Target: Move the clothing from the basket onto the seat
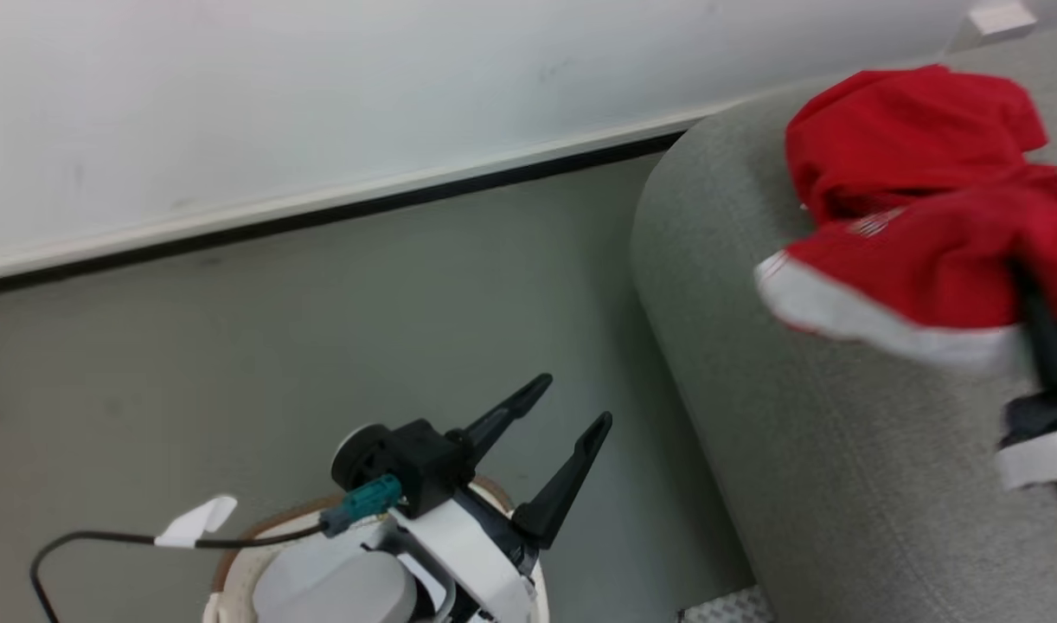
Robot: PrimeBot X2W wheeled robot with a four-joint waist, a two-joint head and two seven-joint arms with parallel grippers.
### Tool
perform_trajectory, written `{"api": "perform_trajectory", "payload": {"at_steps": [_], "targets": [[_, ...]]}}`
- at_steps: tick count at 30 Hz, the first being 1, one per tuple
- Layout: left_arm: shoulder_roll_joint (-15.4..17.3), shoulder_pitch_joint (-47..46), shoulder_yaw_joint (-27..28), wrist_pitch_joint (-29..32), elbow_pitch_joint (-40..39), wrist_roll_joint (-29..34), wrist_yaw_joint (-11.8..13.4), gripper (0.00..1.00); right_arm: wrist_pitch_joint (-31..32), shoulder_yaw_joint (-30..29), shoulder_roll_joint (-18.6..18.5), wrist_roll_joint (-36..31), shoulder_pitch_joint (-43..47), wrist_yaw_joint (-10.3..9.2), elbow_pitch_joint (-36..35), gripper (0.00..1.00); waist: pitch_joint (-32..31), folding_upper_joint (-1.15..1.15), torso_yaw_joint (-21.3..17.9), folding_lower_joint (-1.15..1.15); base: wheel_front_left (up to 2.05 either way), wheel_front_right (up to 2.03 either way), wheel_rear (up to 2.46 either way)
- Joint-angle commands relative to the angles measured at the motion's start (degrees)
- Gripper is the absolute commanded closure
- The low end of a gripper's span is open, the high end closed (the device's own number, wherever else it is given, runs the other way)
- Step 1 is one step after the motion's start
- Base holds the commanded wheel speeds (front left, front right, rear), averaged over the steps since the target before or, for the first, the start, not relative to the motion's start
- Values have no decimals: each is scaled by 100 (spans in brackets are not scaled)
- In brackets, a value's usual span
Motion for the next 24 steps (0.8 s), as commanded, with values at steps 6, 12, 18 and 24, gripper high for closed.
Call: {"api": "perform_trajectory", "payload": {"at_steps": [6,12,18,24], "targets": [[182,-265,103,68,-153,126,-19,0,341,-1288,-499,-3,-520,-14,-4,100,810,-1,477,-1,0,0,0],[406,-486,392,42,-329,41,43,0,800,-2044,-719,403,-1176,-15,486,100,1458,-1,627,-1,0,0,0],[653,-665,712,17,-443,-9,113,0,1396,-2367,-1033,493,-1705,-15,1362,100,1980,-1,827,-1,0,0,0],[611,-661,827,-29,-399,-52,119,0,2786,-2344,-1206,380,-1915,-14,2582,77,2093,-1,955,-1,0,0,0]]}}
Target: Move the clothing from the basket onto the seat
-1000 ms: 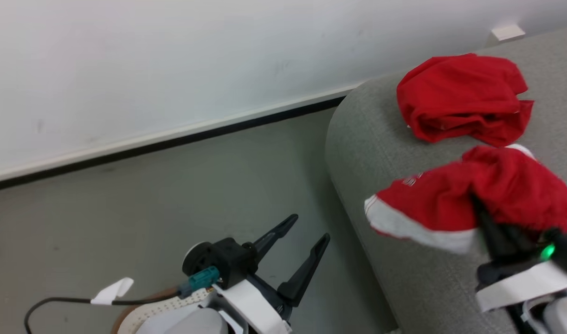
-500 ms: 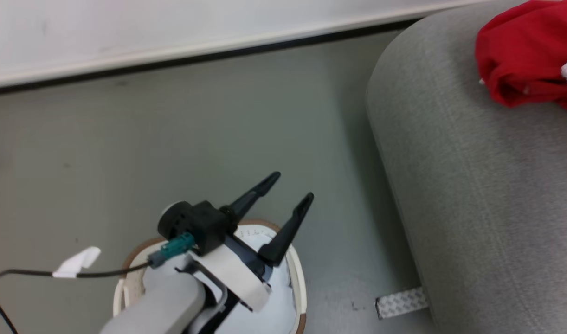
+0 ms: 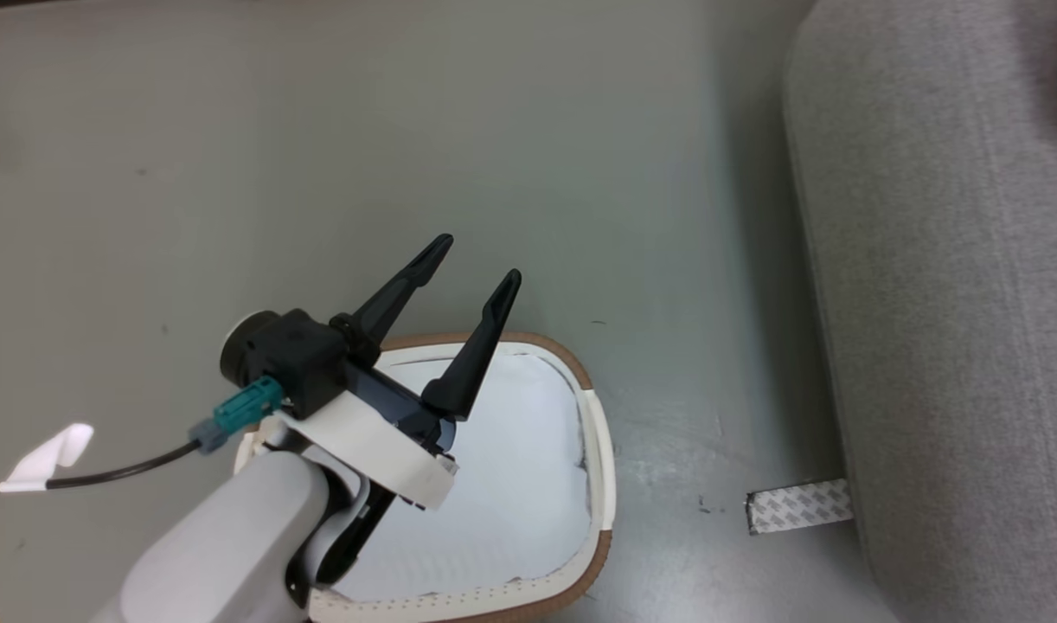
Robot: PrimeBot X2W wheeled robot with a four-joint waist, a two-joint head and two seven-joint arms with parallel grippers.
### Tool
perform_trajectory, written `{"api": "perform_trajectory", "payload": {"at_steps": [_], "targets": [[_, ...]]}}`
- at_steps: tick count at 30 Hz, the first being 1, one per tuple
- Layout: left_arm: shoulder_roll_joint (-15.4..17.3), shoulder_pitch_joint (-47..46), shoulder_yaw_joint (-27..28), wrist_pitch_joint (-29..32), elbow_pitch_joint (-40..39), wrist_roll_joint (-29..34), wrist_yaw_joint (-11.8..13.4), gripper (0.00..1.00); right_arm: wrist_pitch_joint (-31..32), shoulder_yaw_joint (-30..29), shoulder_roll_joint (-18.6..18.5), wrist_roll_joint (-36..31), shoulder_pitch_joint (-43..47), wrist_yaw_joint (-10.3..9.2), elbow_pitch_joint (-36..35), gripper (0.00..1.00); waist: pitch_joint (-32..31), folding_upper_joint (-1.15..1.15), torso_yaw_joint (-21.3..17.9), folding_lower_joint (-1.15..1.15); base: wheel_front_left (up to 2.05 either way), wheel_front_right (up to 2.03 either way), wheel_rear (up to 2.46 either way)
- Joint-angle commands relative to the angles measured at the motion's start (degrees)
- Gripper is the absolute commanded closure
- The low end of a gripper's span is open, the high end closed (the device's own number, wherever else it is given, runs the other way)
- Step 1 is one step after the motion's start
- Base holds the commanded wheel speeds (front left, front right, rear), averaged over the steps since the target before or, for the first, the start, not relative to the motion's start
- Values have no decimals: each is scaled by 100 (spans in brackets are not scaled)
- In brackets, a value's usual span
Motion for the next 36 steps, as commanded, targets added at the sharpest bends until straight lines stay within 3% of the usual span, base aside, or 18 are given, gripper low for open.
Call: {"api": "perform_trajectory", "payload": {"at_steps": [1,3,5,14,19,23,30,36], "targets": [[-25,5,18,-27,31,-17,-19,0,106,8,-51,-25,-93,-14,57,71,-10,0,53,-1,0,0,0],[-55,47,41,-50,59,-30,-25,0,281,-69,14,-18,-150,-15,207,60,-75,0,68,-1,0,0,0],[-58,104,70,-53,102,-50,-20,0,503,-29,92,-42,-136,-15,295,0,-169,0,56,-1,0,0,0],[-119,484,210,-92,334,-159,112,0,1343,288,285,-220,55,-15,8,0,-1089,0,-145,-1,0,0,0],[-174,893,380,-97,323,-339,240,0,1847,598,250,-218,721,-15,-778,0,-1817,0,-225,-1,0,0,0],[-40,1228,562,-102,201,-405,374,0,2305,556,74,-295,1356,-14,-1674,0,-2276,0,-207,-1,0,0,0],[244,1767,1127,-101,-105,-549,737,0,2036,592,304,-289,2050,-14,-3502,0,-2816,0,-53,-1,0,0,0],[384,2272,1792,-98,-371,-673,1021,0,1316,737,1194,-697,2356,-14,-4434,0,-3090,0,189,-1,0,0,0]]}}
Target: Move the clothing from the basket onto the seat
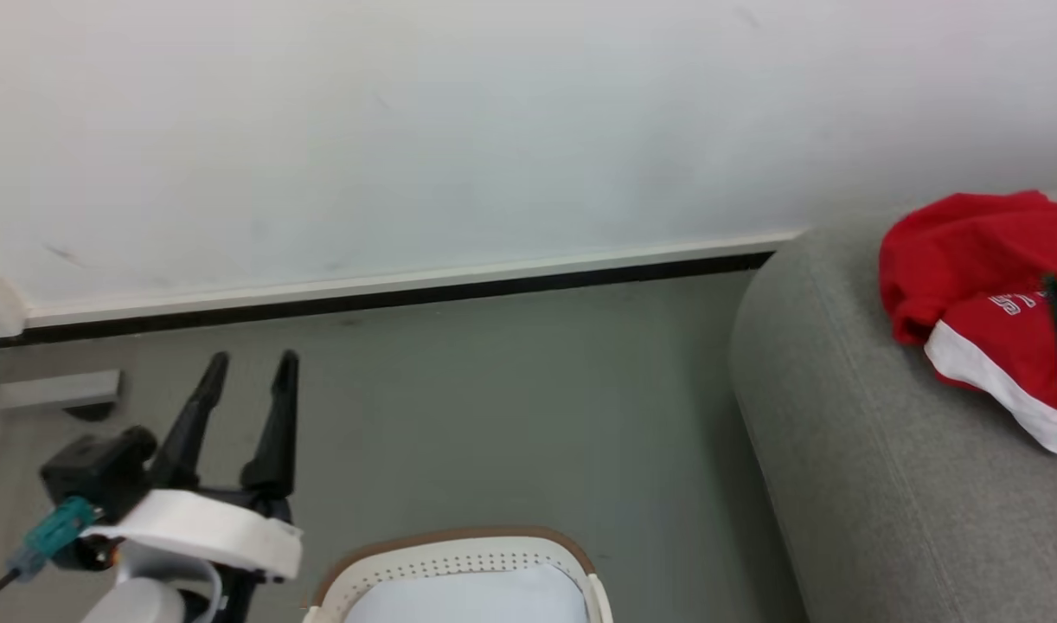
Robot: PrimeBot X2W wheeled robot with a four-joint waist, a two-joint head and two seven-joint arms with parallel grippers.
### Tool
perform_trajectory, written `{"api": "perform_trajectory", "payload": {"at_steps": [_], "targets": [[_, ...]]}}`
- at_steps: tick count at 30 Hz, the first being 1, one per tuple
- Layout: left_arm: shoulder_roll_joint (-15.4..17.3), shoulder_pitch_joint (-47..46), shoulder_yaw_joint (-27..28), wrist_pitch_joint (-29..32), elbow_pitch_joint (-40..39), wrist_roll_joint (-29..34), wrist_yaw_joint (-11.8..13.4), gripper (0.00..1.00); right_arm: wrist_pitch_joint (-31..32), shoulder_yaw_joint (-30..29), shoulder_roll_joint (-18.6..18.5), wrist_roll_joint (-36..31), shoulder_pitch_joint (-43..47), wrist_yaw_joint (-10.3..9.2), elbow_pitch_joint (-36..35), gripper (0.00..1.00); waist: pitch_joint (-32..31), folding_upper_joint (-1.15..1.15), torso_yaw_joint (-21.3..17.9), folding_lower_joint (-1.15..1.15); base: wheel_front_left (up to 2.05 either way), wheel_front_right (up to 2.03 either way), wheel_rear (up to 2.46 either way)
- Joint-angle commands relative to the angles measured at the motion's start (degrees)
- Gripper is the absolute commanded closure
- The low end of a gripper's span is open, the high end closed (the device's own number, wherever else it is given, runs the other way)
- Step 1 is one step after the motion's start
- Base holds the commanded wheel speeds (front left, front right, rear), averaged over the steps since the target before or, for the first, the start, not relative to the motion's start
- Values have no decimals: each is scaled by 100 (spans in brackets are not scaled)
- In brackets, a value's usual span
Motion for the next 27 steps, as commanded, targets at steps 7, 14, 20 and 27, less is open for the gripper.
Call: {"api": "perform_trajectory", "payload": {"at_steps": [7,14,20,27], "targets": [[-284,712,669,-2,-231,-434,-5,0,-1430,560,573,-434,411,-14,-129,0,-242,0,340,2,0,0,0],[-861,1401,1134,-4,-214,256,104,0,-3300,693,1284,-918,1377,-14,508,0,-496,0,655,2,0,0,0],[-1255,1795,1335,-3,184,639,-262,0,-4066,1025,1424,-916,1713,-14,1155,0,-538,0,681,2,0,0,0],[-1605,1809,1622,-3,469,1127,-634,0,-4487,1302,1477,-818,1660,-14,1873,0,-566,0,644,2,0,0,0]]}}
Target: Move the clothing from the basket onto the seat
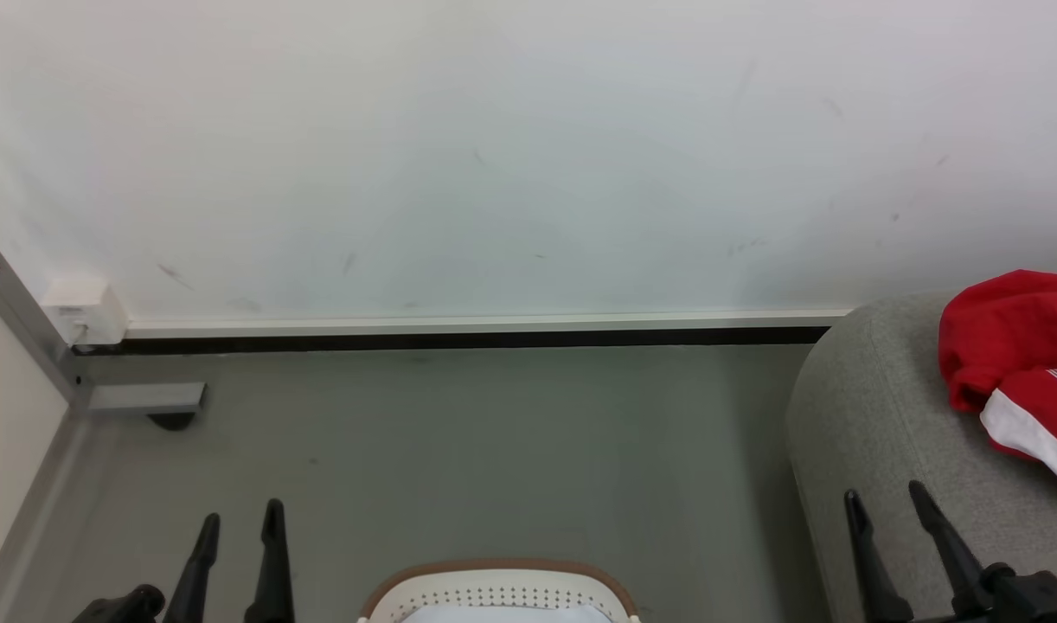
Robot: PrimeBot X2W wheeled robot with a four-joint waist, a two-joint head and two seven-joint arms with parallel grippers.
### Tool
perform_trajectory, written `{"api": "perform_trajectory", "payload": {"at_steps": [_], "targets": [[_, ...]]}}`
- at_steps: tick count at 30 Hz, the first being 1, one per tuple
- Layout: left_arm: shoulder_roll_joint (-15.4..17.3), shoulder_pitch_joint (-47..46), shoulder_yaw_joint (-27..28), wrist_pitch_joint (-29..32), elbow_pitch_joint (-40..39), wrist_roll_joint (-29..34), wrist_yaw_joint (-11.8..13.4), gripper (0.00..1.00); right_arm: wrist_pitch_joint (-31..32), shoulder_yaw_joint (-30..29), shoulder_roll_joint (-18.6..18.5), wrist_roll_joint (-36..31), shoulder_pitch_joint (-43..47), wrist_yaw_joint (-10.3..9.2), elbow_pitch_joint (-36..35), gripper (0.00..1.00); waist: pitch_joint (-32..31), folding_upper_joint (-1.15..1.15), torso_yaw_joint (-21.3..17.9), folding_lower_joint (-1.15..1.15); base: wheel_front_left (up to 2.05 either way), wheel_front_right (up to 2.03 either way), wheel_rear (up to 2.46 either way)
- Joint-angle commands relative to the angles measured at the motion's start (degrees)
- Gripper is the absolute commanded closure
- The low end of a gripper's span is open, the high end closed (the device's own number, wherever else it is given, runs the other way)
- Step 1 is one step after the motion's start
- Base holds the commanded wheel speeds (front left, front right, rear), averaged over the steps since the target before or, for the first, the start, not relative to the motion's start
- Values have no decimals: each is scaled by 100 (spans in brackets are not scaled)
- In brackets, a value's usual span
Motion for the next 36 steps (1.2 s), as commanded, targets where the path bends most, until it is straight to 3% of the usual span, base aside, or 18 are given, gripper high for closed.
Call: {"api": "perform_trajectory", "payload": {"at_steps": [1,14,36], "targets": [[-27,13,51,-2,44,107,-42,0,-37,28,-10,26,-17,-15,54,0,-7,0,-12,0,0,0,0],[-449,-156,516,-2,288,769,-630,0,-259,310,-8,118,-232,-15,574,0,-81,0,-206,0,0,0,0],[-784,-244,942,-2,709,1166,-1090,0,-309,526,-12,203,-319,-15,658,0,-73,0,-329,0,0,0,0]]}}
